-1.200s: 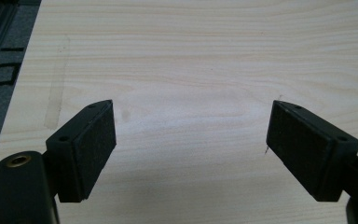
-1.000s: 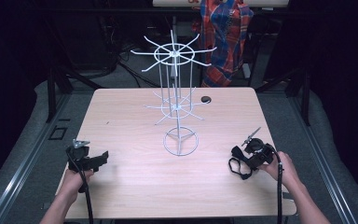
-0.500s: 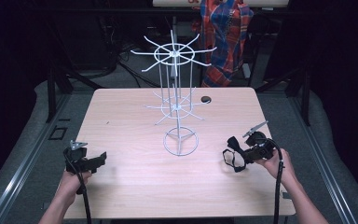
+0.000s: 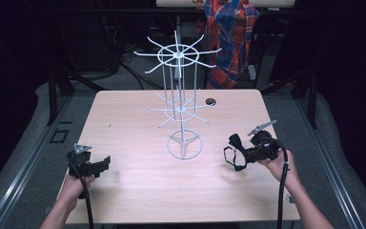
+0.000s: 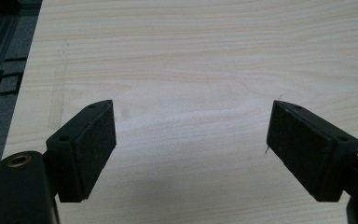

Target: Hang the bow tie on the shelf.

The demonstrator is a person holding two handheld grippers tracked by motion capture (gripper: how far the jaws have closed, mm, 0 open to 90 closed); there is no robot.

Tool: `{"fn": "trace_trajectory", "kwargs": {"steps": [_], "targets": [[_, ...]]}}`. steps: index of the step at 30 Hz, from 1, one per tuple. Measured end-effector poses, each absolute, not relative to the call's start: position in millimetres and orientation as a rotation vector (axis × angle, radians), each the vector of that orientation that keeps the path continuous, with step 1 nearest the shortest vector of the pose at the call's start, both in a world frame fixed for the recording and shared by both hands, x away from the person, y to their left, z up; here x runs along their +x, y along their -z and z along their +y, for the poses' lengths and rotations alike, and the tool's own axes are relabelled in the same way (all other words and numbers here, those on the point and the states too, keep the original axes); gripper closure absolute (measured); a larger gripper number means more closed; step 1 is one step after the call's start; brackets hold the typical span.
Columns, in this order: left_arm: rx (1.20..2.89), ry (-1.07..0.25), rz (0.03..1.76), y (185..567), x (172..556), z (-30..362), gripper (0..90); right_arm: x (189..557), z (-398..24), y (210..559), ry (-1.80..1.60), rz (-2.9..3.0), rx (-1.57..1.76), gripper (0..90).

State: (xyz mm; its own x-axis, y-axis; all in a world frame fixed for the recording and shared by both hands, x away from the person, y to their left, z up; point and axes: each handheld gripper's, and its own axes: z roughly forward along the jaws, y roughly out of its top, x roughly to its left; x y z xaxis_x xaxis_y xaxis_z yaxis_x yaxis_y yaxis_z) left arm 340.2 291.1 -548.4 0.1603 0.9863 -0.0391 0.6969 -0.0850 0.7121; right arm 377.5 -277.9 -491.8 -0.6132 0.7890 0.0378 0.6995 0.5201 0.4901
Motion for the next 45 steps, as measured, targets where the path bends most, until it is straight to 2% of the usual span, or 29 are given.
{"fn": "trace_trajectory", "kwargs": {"steps": [28,45], "targets": [[1.881,-0.625,1.580,550.2,345.6,286.2,16.0,371.7,-251.0,457.5,-0.948,2.534,1.226,76.7],[1.900,-0.631,1.573,549.7,344.1,286.0,15.9,373.4,-249.2,435.8,-1.092,2.472,1.217,76.6]]}}
